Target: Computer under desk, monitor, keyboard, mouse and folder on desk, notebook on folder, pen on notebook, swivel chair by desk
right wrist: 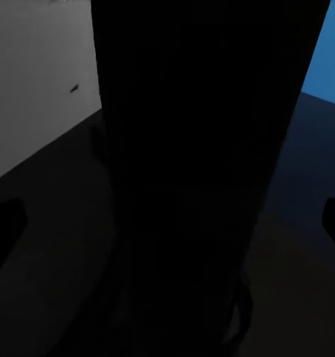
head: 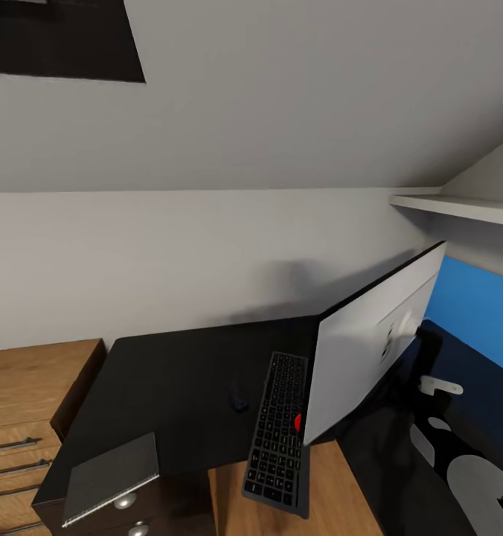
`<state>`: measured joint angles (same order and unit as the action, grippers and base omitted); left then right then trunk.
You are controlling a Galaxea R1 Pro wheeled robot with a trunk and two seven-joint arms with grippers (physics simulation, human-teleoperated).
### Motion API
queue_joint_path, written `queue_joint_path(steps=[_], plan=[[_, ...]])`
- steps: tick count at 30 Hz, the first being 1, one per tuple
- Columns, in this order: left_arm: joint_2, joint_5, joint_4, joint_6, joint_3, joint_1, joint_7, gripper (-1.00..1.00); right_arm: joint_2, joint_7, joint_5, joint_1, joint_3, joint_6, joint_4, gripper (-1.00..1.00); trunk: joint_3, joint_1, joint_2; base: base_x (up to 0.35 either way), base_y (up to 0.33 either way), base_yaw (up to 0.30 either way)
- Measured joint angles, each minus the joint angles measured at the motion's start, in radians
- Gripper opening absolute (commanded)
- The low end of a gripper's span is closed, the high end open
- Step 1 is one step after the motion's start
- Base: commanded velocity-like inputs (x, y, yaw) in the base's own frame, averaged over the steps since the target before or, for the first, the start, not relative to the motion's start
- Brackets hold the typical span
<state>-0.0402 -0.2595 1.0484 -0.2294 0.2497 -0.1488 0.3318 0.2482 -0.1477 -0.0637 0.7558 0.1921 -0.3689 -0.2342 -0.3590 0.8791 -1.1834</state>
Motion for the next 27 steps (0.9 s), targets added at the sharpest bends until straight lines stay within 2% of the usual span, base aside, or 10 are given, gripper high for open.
queue_joint_path(steps=[27], plan=[[0.0, 0.0, -0.001, 0.0, 0.0, 0.0, 0.0, 1.0, 0.001, 0.0, 0.0, 0.001, 0.0, -0.001, 0.0, 1.0, 0.0, 0.0, 0.0, 0.011, -0.009, 0.0]])
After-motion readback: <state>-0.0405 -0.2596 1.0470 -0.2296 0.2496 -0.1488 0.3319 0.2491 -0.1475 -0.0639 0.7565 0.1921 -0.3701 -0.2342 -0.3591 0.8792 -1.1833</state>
